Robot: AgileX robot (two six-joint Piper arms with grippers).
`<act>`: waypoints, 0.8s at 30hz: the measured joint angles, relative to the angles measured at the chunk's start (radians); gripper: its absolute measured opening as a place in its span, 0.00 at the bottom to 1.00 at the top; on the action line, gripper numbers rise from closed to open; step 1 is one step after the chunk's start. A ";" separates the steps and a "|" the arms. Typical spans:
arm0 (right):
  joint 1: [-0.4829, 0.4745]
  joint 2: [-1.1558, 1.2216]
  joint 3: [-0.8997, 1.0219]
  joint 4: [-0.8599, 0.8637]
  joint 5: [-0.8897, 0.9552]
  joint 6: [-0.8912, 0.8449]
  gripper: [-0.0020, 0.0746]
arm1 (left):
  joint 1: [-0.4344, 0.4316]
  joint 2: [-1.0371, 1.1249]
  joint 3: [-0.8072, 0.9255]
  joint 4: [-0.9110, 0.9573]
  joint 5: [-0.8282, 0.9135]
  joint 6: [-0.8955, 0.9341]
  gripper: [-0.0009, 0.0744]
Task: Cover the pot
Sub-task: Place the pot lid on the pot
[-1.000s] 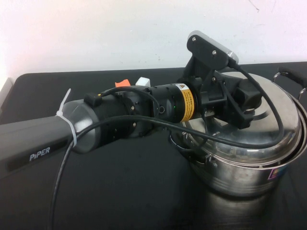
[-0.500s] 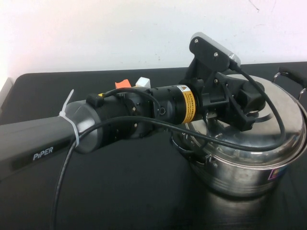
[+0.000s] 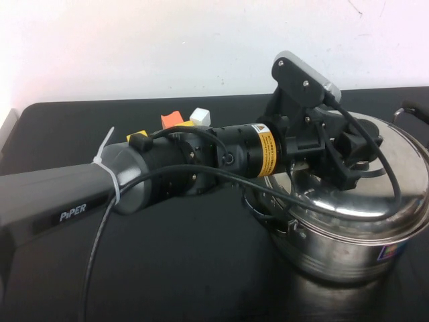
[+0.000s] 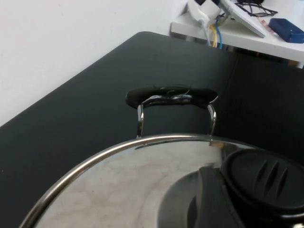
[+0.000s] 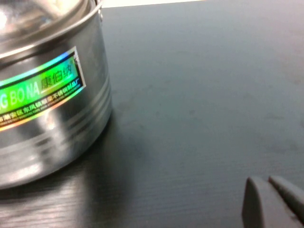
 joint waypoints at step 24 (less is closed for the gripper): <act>0.000 0.000 0.000 0.000 0.000 0.000 0.02 | 0.000 0.015 0.002 -0.078 -0.036 0.083 0.45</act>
